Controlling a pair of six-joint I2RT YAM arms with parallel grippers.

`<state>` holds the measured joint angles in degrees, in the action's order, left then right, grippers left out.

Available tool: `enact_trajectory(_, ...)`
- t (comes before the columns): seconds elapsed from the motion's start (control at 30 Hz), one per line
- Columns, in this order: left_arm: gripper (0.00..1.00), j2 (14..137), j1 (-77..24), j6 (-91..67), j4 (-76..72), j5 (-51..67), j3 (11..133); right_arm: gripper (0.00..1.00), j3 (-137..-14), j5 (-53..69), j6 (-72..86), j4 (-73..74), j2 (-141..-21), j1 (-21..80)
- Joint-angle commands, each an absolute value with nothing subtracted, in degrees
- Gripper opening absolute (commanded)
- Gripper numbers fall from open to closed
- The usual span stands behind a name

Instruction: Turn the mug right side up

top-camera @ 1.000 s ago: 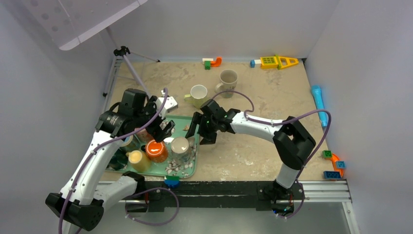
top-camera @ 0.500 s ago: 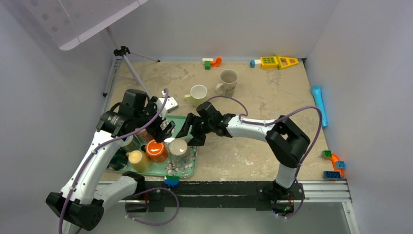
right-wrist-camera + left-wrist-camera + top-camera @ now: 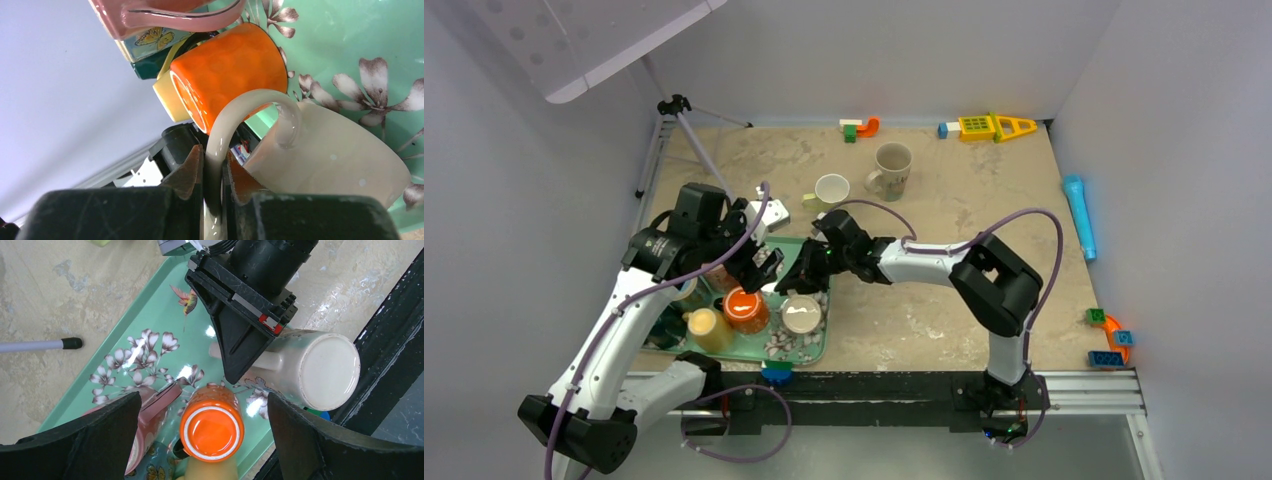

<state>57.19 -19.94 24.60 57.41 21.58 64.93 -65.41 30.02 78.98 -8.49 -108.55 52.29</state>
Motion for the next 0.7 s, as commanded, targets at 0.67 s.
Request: enact_trajectory(0.67, 1.0, 63.1, -13.4, 22.2, 70.5, 48.9, 93.1, 0.0, -53.0, 31.8, 15.8, -25.7, -69.1, 52.6)
